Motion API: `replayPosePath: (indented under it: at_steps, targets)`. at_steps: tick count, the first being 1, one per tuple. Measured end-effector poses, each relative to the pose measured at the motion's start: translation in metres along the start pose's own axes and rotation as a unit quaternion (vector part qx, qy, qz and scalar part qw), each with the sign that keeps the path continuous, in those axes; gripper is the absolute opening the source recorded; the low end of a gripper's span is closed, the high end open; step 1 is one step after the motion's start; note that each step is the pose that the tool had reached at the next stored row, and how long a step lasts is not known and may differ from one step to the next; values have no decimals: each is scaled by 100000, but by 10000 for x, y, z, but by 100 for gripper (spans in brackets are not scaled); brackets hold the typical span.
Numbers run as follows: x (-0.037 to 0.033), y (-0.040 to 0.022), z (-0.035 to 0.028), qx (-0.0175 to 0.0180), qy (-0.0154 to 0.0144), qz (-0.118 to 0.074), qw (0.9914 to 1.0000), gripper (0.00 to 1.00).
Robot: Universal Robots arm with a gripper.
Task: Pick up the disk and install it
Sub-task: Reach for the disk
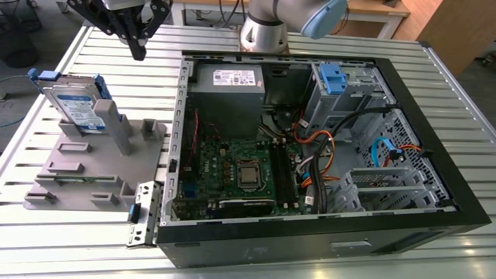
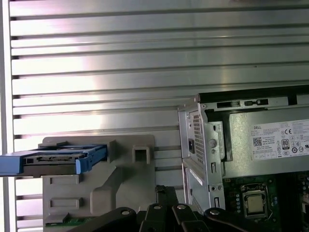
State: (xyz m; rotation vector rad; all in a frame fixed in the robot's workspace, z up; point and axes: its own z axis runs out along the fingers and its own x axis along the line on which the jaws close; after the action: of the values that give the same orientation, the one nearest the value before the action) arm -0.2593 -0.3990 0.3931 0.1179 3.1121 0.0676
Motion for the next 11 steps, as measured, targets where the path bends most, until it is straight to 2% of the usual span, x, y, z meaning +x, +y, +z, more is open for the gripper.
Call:
replayPosePath:
  at_steps: [11]
  targets:
    - [133,-10,-3,-3,-10,2,100000,11]
